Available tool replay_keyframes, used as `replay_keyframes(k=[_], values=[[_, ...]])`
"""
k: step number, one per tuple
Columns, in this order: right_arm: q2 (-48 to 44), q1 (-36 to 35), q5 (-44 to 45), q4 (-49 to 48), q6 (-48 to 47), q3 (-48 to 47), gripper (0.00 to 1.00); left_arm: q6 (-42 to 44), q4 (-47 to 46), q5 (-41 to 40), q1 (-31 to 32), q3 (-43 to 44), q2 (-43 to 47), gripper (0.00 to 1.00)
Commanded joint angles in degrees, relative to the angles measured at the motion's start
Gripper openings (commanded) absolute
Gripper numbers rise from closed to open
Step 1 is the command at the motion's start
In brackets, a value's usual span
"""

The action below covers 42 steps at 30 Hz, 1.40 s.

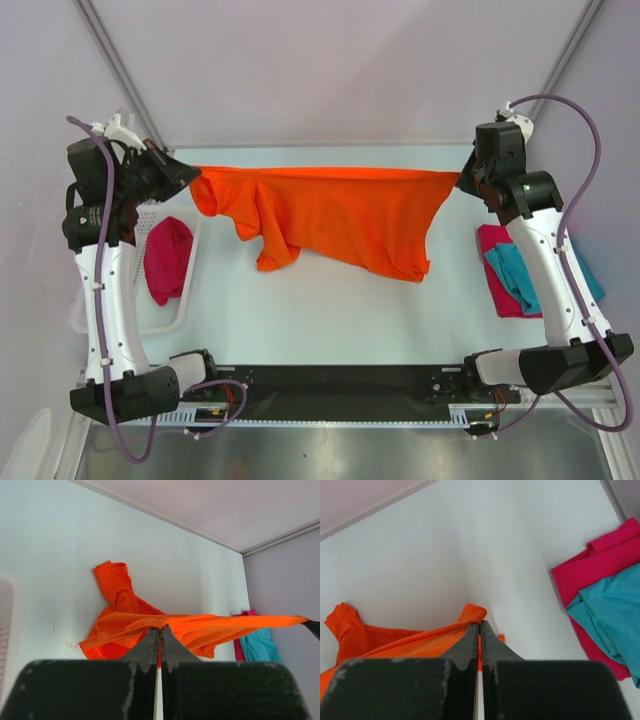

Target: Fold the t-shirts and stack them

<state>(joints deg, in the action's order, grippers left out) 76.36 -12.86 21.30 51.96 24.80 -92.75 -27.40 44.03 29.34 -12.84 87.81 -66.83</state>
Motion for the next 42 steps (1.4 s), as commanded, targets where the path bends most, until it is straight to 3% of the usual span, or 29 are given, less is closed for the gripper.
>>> replay_keyframes(k=[1, 5, 7, 8, 10, 11, 12, 14, 17, 18, 23, 25, 28, 29, 32, 35, 42], values=[[4.0, 5.5, 7.8, -2.7, -3.3, -1.3, 0.00, 1.5, -6.5, -8.9, -3.2, 2.0, -4.2, 0.00], [14.7, 8.0, 7.2, -6.8, -3.1, -8.1, 0.00, 1.0, -8.2, -7.9, -2.8, 9.3, -14.9, 0.00], [19.8, 8.4, 8.2, -7.4, -3.3, -14.4, 0.00, 0.8, -7.7, -8.0, -2.8, 18.4, -22.4, 0.00], [25.3, 8.4, 8.6, -5.8, -3.9, -23.0, 0.00, 0.9, -6.9, -8.1, -2.8, 22.5, -25.1, 0.00], [32.5, 9.1, 8.9, -2.2, -4.4, -36.5, 0.00, 0.9, -1.8, -7.9, -2.8, 39.0, -34.4, 0.00], [40.5, 9.3, 8.6, 2.4, -4.9, -52.5, 0.00, 0.9, 0.3, -7.8, -3.1, 52.5, -37.8, 0.00], [44.3, 9.6, 7.7, 4.7, -5.0, -60.8, 0.00, 0.3, 0.8, -6.2, -3.3, 56.6, -42.7, 0.00], [49.3, 10.3, 7.0, 6.4, -5.5, -73.1, 0.00, -4.0, -4.5, -3.3, -4.6, 52.9, -41.7, 0.00], [40.5, 10.6, 6.5, -3.9, -5.3, -57.6, 0.00, -3.0, -5.7, -0.3, -4.1, 50.8, -40.4, 0.00], [34.6, 10.6, 6.8, -6.2, -5.3, -47.0, 0.00, -1.0, -6.8, -0.1, -3.7, 48.9, -37.6, 0.00], [25.3, 7.4, 12.2, -6.7, -6.3, -34.8, 0.00, 3.7, -16.0, -3.9, -1.1, 25.9, -20.7, 0.00], [19.9, 6.1, 12.3, -8.0, -6.6, -26.2, 0.00, 4.2, -14.3, -5.7, -1.2, 21.4, -18.2, 0.00], [14.6, 6.1, 10.3, -5.5, -4.3, -16.3, 0.00, 3.8, -13.7, -5.2, -1.4, 9.6, -12.2, 0.00], [13.1, 6.0, 9.5, -4.2, -3.8, -13.5, 0.00, 3.1, -14.8, -4.3, -1.4, 1.6, -7.7, 0.00], [6.1, 4.5, 6.3, -2.4, -2.0, -0.3, 0.00, 0.1, -19.4, -1.1, -1.0, -11.8, 0.0, 0.00], [0.7, 3.7, 3.9, 0.1, -0.4, 9.6, 0.00, -0.2, -17.2, 0.0, -0.9, -20.1, 4.9, 0.00], [-6.9, 2.3, -2.1, 6.6, 3.4, 22.4, 0.00, 0.3, -10.8, 0.8, -0.3, -29.7, 14.1, 0.00]])
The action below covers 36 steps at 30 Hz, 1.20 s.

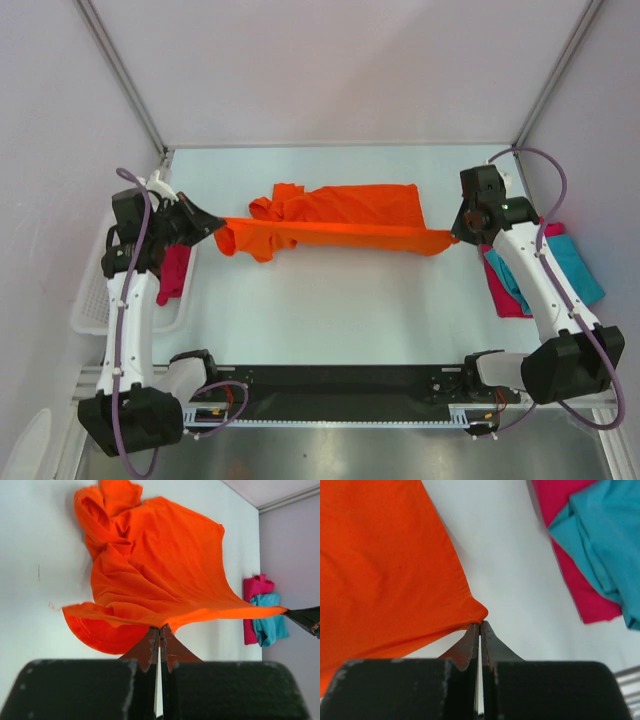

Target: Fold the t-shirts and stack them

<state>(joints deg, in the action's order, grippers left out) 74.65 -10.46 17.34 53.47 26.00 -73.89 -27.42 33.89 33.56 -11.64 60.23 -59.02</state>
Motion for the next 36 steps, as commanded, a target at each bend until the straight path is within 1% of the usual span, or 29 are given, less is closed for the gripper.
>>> replay_keyframes(k=[1, 4, 5, 7, 8, 11, 12, 13, 14, 15, 16, 17, 18, 22, 24, 27, 28, 30, 32, 33, 34, 36], values=[[-5.7, -0.6, 1.6, 6.4, 2.6, 4.1, 0.00, 0.1, -0.3, -3.4, -1.5, -2.7, 7.1, 0.00], [-7.4, -3.2, 2.1, 10.1, 4.4, 4.9, 0.00, 0.4, 3.0, -4.4, -1.4, -4.1, 9.9, 0.00], [-7.8, -4.7, 2.9, 11.4, 5.2, 4.8, 0.00, 0.6, 5.6, -4.6, -1.3, -4.5, 11.5, 0.00], [-8.9, -6.1, 3.3, 14.4, 6.9, 5.3, 0.00, -0.1, 6.8, -4.2, -0.7, -6.2, 13.9, 0.00], [-9.4, -6.8, 3.6, 15.3, 7.7, 5.6, 0.00, -0.4, 8.6, -4.6, 0.0, -7.8, 15.9, 0.00], [-11.5, -8.0, 2.6, 17.1, 9.1, 7.8, 0.00, -0.9, 10.0, -4.8, 0.7, -12.5, 19.3, 0.01], [-11.8, -8.1, 2.3, 17.3, 9.2, 8.2, 0.00, -0.3, 10.3, -4.8, 0.8, -13.3, 19.9, 0.20], [-12.1, -8.1, 2.0, 18.3, 9.2, 8.6, 0.00, -0.1, 10.8, -4.9, 0.8, -13.7, 20.8, 0.37], [-12.3, -8.3, 1.6, 18.9, 9.3, 8.6, 0.00, 0.1, 12.0, -6.5, 0.7, -14.1, 21.2, 0.59], [-12.5, -8.3, 1.4, 19.2, 9.2, 8.7, 0.00, 0.0, 12.4, -7.1, 0.7, -14.1, 21.4, 0.99], [-12.9, -8.3, 1.3, 19.5, 9.1, 8.7, 0.04, -0.3, 12.5, -8.1, 0.7, -14.2, 22.1, 1.00], [-13.4, -8.3, 0.7, 19.4, 8.9, 8.6, 0.13, -0.7, 12.5, -9.9, 0.7, -13.8, 22.5, 1.00], [-13.7, -8.3, 0.3, 19.1, 8.7, 8.6, 0.27, -0.8, 12.4, -10.7, 0.6, -13.5, 22.8, 0.99], [-13.7, -8.3, -0.6, 18.9, 8.1, 7.7, 0.32, -2.1, 11.3, -12.6, 0.2, -12.2, 23.4, 1.00], [-13.0, -8.4, -1.2, 18.9, 7.7, 7.0, 0.37, -3.5, 9.2, -12.5, 0.2, -12.7, 23.2, 0.99], [-12.0, -8.3, -1.4, 18.0, 7.1, 5.7, 0.37, -5.4, 5.0, -10.5, 0.2, -14.0, 21.4, 1.00], [-11.8, -8.3, -1.6, 17.5, 7.0, 5.5, 0.37, -5.8, 2.0, -9.6, 0.2, -14.4, 19.2, 1.00], [-11.4, -8.4, -2.2, 15.6, 6.9, 5.5, 0.37, -6.6, -0.5, -8.3, 0.3, -15.4, 15.8, 1.00], [-10.3, -8.7, -3.3, 14.1, 7.2, 6.1, 0.37, -7.2, -5.7, -8.2, 0.3, -15.9, 10.5, 1.00], [-10.0, -9.3, -3.5, 12.7, 7.5, 6.5, 0.36, -7.3, -7.2, -8.2, 0.3, -15.6, 8.5, 1.00], [-9.1, -9.7, -4.0, 12.0, 8.2, 6.7, 0.37, -7.4, -10.1, -7.2, 0.4, -14.0, 3.8, 1.00], [-8.2, -11.5, -4.2, 10.2, 8.7, 6.7, 0.36, -6.0, -12.5, -6.2, 1.1, -11.4, -1.9, 1.00]])
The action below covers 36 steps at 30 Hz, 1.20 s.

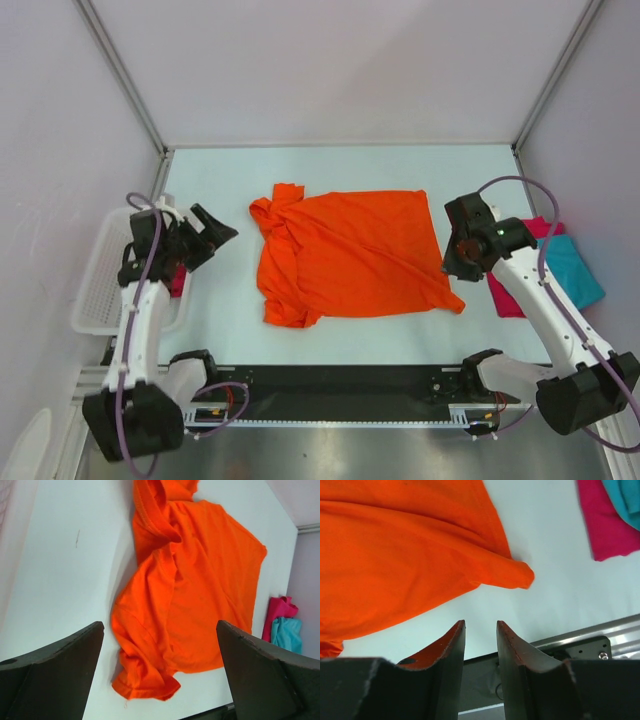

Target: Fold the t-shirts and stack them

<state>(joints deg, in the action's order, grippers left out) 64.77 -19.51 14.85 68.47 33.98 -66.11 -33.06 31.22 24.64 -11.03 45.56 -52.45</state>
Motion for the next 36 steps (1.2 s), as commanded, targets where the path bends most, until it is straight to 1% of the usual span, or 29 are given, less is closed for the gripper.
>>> replay_keyframes(k=[1, 3, 4, 9, 14, 15, 17, 18, 22, 26, 27, 33, 36], values=[[2.4, -3.1, -1.6, -5.3, 1.3, -1.3, 0.36, 0.3, -11.3, 3.1, 1.3, 6.5, -14.2, 1.00], [3.4, -4.7, -1.5, -6.2, 1.4, -1.8, 0.36, 1.2, -12.5, 5.1, 1.6, 9.7, -19.2, 1.00], [4.2, -5.1, -1.0, -6.1, 1.7, -2.5, 0.36, 1.1, -13.2, 5.7, 2.1, 12.6, -23.5, 1.00], [4.7, -6.3, 0.8, -5.5, 2.1, -3.5, 0.36, -0.8, -16.7, 7.3, 4.6, 17.7, -31.6, 1.00], [4.6, -6.4, 1.6, -5.4, 2.4, -3.5, 0.36, -2.4, -18.4, 7.8, 10.5, 20.0, -36.3, 1.00], [4.6, -6.4, 1.7, -5.4, 2.5, -3.6, 0.36, -2.4, -18.7, 7.4, 13.5, 20.0, -37.4, 1.00], [4.9, -6.4, 1.8, -5.3, 2.5, -3.6, 0.35, -2.7, -19.2, 6.7, 16.0, 19.6, -38.2, 1.00], [5.0, -6.4, 1.8, -5.3, 2.5, -3.7, 0.35, -2.7, -19.4, 5.9, 18.3, 19.3, -39.0, 1.00], [4.7, -6.4, 2.0, -5.2, 2.6, -3.7, 0.35, -3.2, -20.8, 4.7, 21.7, 17.5, -41.4, 1.00], [4.0, -6.5, 3.0, -4.3, 2.5, -3.2, 0.35, -2.6, -20.7, 2.3, 22.3, 16.1, -41.8, 1.00], [3.9, -6.5, 3.2, -4.2, 2.6, -3.1, 0.35, -2.2, -19.2, 1.1, 22.3, 16.2, -41.5, 0.99], [3.4, -6.4, 3.0, -4.4, 2.8, -2.1, 0.34, 0.5, -12.0, -11.1, 22.3, 18.9, -39.0, 1.00], [3.6, -6.5, 2.9, -4.7, 2.8, -2.3, 0.34, 1.4, -10.6, -11.3, 22.3, 21.1, -40.9, 1.00]])
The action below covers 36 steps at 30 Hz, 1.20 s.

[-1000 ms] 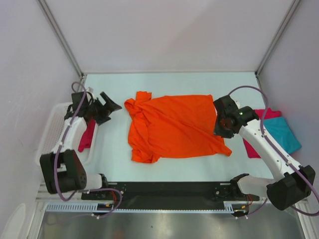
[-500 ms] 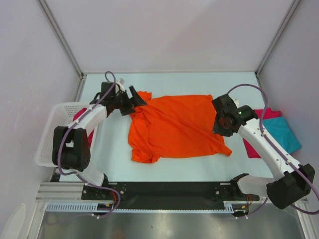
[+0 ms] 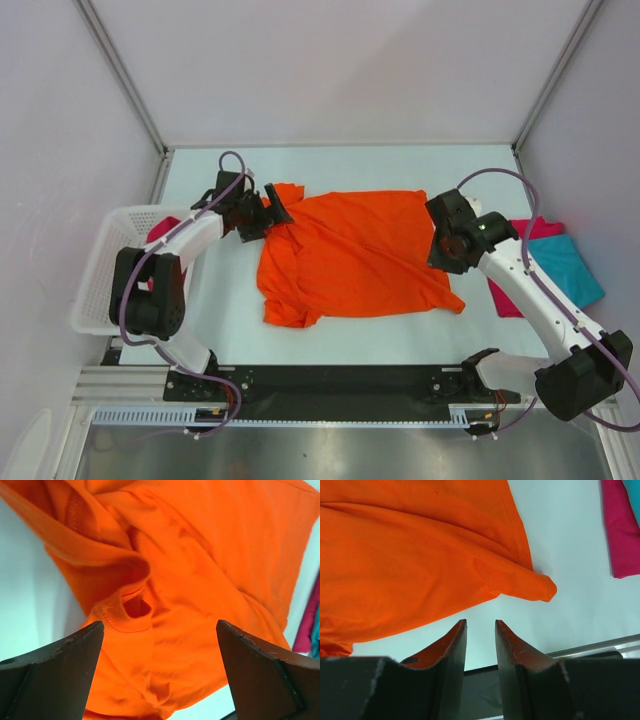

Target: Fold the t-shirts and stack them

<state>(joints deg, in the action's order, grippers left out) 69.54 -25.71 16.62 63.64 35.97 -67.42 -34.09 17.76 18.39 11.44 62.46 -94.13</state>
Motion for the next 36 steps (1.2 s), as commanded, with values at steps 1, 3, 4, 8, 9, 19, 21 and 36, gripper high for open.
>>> replay_keyframes(k=[1, 3, 4, 8, 9, 19, 21, 36], values=[[-1.1, -0.3, 1.1, 0.2, 0.7, -1.0, 0.34, 2.4, 3.1, -5.2, -0.2, 4.3, 0.4, 1.00], [-1.0, -0.3, 1.4, 0.5, 0.7, -1.4, 0.33, 2.4, 3.0, -5.7, -0.2, 4.3, -0.4, 0.99], [-1.2, -0.2, 1.6, 0.8, 0.7, -1.4, 0.34, 2.3, 3.0, -5.8, -0.2, 4.3, -0.5, 1.00], [-1.5, -0.2, 1.7, 1.1, 0.7, -1.7, 0.33, 2.3, 2.8, -6.1, -0.2, 4.3, -1.5, 1.00], [-1.3, -0.2, 1.8, 1.2, 0.7, -1.9, 0.33, 2.3, 2.8, -6.3, -0.2, 4.3, -1.7, 0.99], [-1.2, -0.2, 2.1, 2.1, 0.7, -3.2, 0.32, 2.2, 1.8, -4.5, -0.2, 3.9, -3.5, 0.78], [-1.4, -0.2, 2.2, 2.3, 0.8, -3.4, 0.31, 2.0, 1.4, -3.8, -0.2, 3.6, -3.7, 0.62], [-2.7, -0.3, 3.0, 4.1, 1.2, -4.7, 0.31, 1.7, 1.1, -3.9, -0.2, 2.2, -3.3, 0.07]])
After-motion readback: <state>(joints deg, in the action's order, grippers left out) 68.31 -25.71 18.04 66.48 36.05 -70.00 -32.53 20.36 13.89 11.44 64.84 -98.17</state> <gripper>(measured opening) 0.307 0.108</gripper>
